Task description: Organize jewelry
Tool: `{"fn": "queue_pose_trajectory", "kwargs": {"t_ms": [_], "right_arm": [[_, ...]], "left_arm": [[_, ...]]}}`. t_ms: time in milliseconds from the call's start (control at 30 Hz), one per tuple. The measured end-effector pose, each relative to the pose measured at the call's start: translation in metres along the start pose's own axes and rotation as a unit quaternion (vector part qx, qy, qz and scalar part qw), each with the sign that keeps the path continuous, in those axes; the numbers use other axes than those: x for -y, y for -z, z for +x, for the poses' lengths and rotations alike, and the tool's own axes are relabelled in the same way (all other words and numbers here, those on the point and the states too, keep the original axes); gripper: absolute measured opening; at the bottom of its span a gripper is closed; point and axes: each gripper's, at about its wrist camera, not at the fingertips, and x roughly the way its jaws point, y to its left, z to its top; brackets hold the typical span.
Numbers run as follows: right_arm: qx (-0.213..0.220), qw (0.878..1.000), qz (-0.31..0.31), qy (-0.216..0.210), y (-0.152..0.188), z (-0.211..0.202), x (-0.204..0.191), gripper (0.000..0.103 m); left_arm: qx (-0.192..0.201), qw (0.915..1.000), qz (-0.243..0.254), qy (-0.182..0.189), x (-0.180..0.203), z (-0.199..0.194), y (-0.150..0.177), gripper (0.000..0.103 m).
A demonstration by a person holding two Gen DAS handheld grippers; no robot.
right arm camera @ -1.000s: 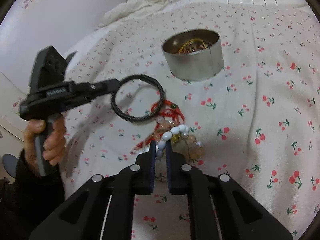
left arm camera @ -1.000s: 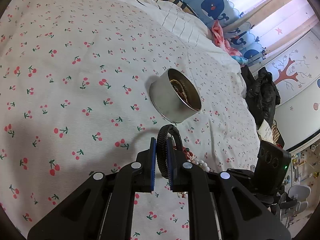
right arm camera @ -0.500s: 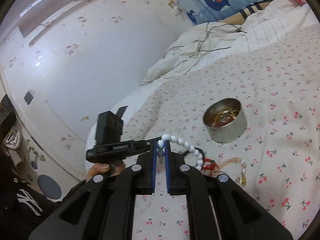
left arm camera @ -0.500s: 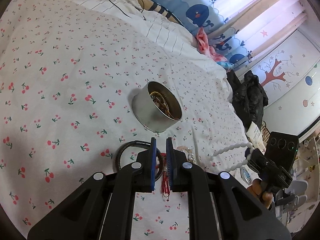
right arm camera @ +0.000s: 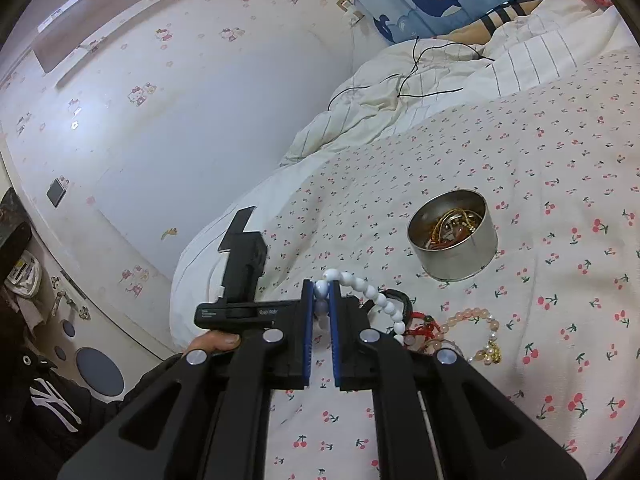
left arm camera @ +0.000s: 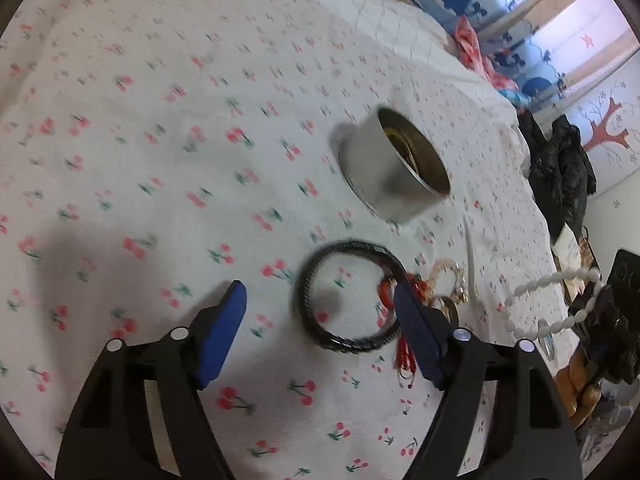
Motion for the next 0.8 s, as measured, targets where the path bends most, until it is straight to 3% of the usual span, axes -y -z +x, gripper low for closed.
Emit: {"fn": "queue_pose_trajectory", "kwargs": {"t_ms": [33,100,133,167,300,467,633,800], "right_arm": [[0.0,1.0,0.0,-0.001,0.0,0.0,0.0,0.008],[0.0,1.0,-0.001,-0.001,0.0,0.0,-0.001,0.008],[0.001,1.0,-0.001,-0.001,0.0,0.0,-0.001,0.008],[0.001,1.0,0.0,-0.002,0.0,0.0,-0.001,0.008],[0.003,1.0,0.001,-0.001,0.0,-0.001,0.0,0.008],[0.015,1.0,0.004,-0.004,-0.002,-0.005,0.001,0.008],[0.044,0.999,0.007,-0.007,-0.006,-0.015,0.002,0.008],[0.061,0.998,0.016,-0.009,-0.009,-0.022,0.005,0.008]], "left_arm": [[-0.003,0.9999,0.01,-0.002,0.004,0.003,0.001,0.073],[0.0,0.9993,0.033,-0.018,0.012,0.01,0.004,0.054],[-0.006,0.999,0.038,-0.023,0.014,0.014,0.005,0.021],[-0.011,0.9988,0.044,-0.018,0.014,0.017,0.006,0.009],[0.016,0.9983,0.055,-0.01,0.02,0.001,0.007,0.007],[0.05,0.9972,0.032,0.046,0.015,-0.027,-0.001,0.007],[0.076,0.995,0.035,0.055,0.031,-0.041,-0.029,0.007],[0.066,0.9957,0.055,0.032,0.055,-0.017,-0.06,0.007]]}}
